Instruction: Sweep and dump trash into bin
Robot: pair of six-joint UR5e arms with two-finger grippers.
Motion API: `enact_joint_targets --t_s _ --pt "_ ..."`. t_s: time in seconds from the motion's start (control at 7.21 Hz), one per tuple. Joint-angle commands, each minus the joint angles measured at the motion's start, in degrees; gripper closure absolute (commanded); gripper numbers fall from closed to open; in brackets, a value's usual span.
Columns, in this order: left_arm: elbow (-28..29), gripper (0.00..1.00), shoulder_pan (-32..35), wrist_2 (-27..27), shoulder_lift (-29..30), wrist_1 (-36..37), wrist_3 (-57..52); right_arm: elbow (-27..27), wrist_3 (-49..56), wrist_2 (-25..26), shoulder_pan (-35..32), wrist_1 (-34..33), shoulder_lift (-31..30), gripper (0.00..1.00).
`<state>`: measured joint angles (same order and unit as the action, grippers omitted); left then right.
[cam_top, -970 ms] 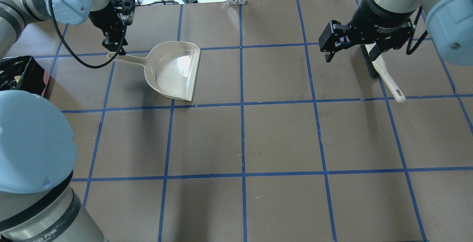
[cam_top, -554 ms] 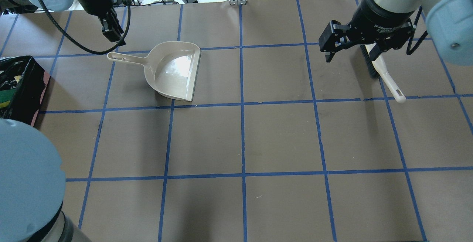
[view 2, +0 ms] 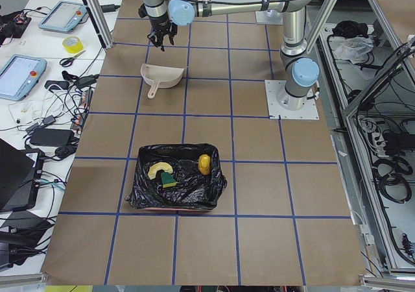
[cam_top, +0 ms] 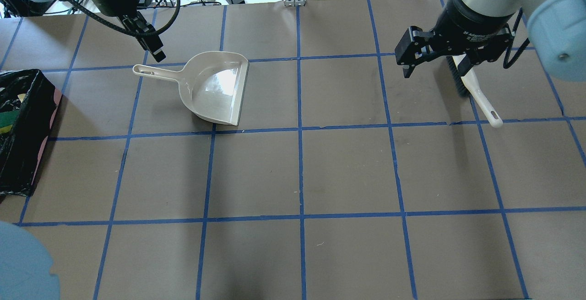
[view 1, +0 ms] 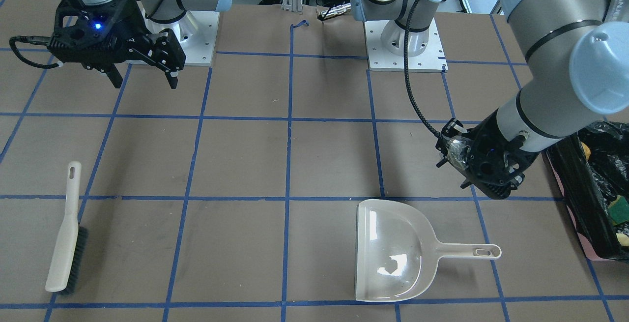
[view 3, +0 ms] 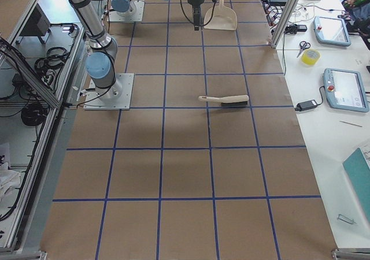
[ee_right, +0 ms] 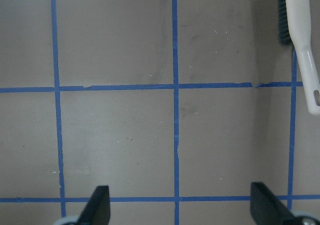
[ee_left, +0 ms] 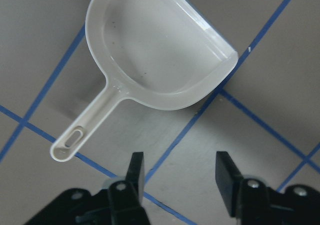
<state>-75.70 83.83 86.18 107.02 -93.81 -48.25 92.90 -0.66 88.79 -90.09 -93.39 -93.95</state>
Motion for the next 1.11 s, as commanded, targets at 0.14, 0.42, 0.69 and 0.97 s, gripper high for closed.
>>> enact_joint_targets --t_s 0.14,0.42,0.69,0.97 --pt "-11.89 0.37 0.55 -0.31 -12.14 -1.12 16.34 0.17 0.04 0.07 0.00 0.05 -0.09 0.00" --pt "-15.69 0.29 0.64 0.30 -18.40 -1.55 25.81 0.09 0.04 -0.02 0.00 0.05 -0.01 0.00" --pt "-18.43 0.05 0.64 0.39 -21.85 -0.68 36.76 0.17 0.04 0.24 0.00 0.05 -0.01 0.00" --pt "-17.99 0.00 0.72 6.69 -21.34 6.72 39.72 0.52 0.13 2.44 0.00 0.05 -0.01 0.00"
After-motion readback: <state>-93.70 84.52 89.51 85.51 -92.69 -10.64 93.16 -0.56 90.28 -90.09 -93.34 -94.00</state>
